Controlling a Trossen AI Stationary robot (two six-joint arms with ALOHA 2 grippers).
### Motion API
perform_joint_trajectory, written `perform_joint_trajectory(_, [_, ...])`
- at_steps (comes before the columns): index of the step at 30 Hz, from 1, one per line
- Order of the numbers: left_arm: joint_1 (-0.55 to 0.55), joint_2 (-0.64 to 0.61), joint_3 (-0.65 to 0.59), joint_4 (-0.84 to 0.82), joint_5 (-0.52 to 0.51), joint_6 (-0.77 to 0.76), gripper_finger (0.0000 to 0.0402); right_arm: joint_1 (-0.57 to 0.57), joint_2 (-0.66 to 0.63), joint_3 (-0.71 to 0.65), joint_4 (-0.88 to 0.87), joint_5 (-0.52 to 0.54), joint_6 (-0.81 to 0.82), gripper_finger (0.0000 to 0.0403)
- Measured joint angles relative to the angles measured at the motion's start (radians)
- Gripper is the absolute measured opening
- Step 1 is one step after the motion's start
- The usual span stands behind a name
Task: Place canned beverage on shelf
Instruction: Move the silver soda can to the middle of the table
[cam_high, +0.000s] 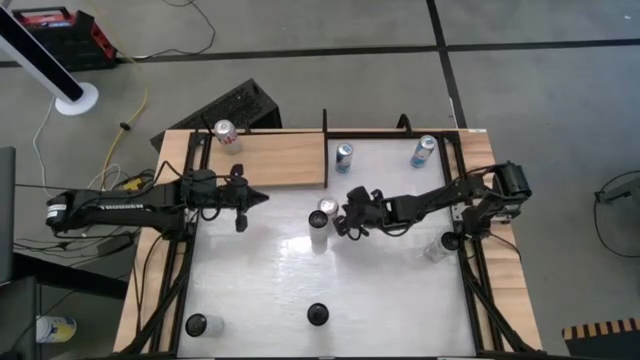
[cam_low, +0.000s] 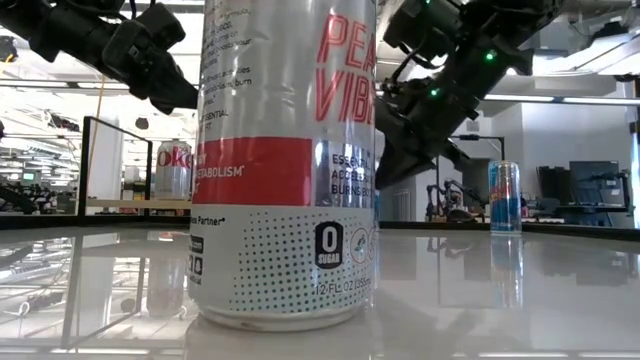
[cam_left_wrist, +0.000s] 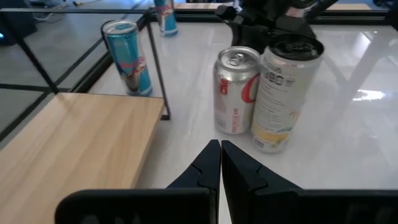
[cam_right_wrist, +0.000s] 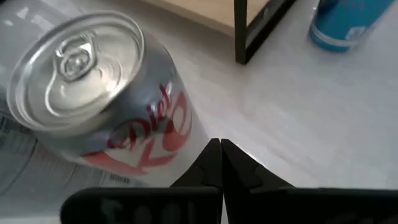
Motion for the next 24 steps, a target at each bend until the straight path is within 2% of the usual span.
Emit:
perform_joint_trajectory(7, [0.0, 0.0, 0.0, 0.0, 0.017, 0.0, 0.0, 0.038, 0.0, 0.0, -0.018, -0.068, 0.028, 0.002])
perform_joint_trajectory(14, [0.0, 0.0, 0.0, 0.002, 0.017, 0.001, 0.0, 0.041, 0.0, 0.0, -0.001, -0.07, 0.027, 0.002])
perform_joint_trajectory(20, [0.0, 0.0, 0.0, 0.004, 0.016, 0.01, 0.0, 0.004, 0.049, 0.0, 0.145, -0.082, -0.053, 0.002])
perform_joint_trajectory(24, [0.0, 0.0, 0.0, 0.004, 0.015, 0.013, 0.0, -0.03, 0.121, 0.0, 0.272, -0.16, -0.09, 0.002])
